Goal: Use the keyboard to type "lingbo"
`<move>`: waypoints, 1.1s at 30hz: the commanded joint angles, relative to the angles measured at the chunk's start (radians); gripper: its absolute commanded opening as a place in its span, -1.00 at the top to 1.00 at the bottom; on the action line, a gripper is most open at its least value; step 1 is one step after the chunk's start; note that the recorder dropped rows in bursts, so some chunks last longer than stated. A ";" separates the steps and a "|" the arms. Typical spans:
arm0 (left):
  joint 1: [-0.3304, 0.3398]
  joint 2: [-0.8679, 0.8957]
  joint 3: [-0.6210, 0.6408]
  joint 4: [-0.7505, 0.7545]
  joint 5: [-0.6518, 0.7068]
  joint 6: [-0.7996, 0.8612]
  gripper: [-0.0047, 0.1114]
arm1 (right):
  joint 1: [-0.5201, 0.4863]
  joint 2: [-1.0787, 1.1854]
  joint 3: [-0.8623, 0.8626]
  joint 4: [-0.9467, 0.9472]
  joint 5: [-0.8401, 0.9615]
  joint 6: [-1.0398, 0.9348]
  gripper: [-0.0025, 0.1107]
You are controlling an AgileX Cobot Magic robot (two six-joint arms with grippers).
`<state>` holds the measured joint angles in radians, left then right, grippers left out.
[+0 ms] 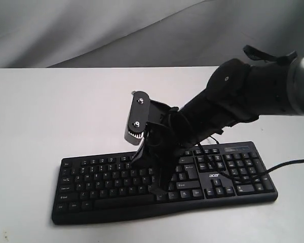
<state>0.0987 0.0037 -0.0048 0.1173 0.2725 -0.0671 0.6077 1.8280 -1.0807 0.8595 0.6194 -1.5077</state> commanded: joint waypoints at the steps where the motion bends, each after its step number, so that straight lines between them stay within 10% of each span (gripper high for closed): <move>1: 0.001 -0.004 0.005 0.000 -0.011 -0.002 0.91 | 0.002 -0.003 0.057 -0.015 -0.073 0.021 0.96; 33: 0.001 -0.004 0.005 0.000 -0.011 -0.002 0.91 | 0.008 0.076 0.056 -0.102 -0.164 0.092 0.96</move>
<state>0.0987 0.0037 -0.0048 0.1173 0.2725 -0.0671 0.6154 1.9058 -1.0286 0.7702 0.4633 -1.4259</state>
